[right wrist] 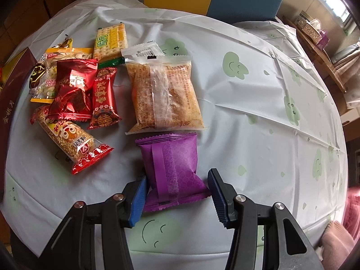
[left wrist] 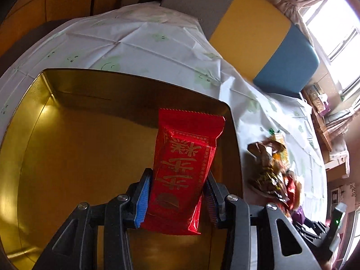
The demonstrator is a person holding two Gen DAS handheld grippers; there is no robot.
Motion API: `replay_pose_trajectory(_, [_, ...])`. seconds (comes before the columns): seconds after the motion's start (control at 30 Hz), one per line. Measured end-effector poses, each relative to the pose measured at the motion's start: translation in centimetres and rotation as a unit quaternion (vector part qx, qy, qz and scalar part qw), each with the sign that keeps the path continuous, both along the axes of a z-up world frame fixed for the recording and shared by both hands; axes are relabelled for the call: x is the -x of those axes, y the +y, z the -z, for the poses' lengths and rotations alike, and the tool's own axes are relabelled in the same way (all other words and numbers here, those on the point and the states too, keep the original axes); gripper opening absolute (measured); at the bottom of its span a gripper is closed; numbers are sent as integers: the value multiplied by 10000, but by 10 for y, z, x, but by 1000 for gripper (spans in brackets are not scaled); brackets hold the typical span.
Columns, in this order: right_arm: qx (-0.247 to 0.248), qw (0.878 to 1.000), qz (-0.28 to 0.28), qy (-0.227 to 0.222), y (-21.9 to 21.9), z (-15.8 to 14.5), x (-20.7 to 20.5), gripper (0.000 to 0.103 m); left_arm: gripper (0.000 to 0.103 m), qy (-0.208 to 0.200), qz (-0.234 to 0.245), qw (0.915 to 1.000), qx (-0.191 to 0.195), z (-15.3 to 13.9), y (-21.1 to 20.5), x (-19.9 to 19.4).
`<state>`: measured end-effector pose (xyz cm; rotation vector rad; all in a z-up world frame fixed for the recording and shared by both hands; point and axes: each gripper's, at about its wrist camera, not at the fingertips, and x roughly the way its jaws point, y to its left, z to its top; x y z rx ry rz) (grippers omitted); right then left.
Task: Organize snacks
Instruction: 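Lower the red packet into the tray with the left tool while the right holds the purple packet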
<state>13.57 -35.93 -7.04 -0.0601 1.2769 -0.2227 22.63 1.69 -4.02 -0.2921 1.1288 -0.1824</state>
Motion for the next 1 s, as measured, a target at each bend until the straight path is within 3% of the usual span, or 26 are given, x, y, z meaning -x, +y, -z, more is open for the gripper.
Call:
replay_pose_trajectory(0.5, [19,10000,-23,2,1,2,-1,54,50,143,0,9998,-146,15,-11,-23])
replay_pose_trajectory(0.57, [26,10000,-29,-2,1,2,-1,54,58,45,36,9999,-150,12,-10,-22])
replay_pose_trajectory(0.63, [17,10000,-26,-5,1,2,-1,54,60,-41,65,9999,-124,6,-8,-18])
replay_pose_trajectory(0.77, [16,10000,-35,-14,0,4,0,54,60,-398,7,9989,-231,-13,-4,6])
replay_pose_trajectory(1.0, [10,10000,-69,-41,2,3,4,53,60,-1106,308,9923,-472,-37,-4,84])
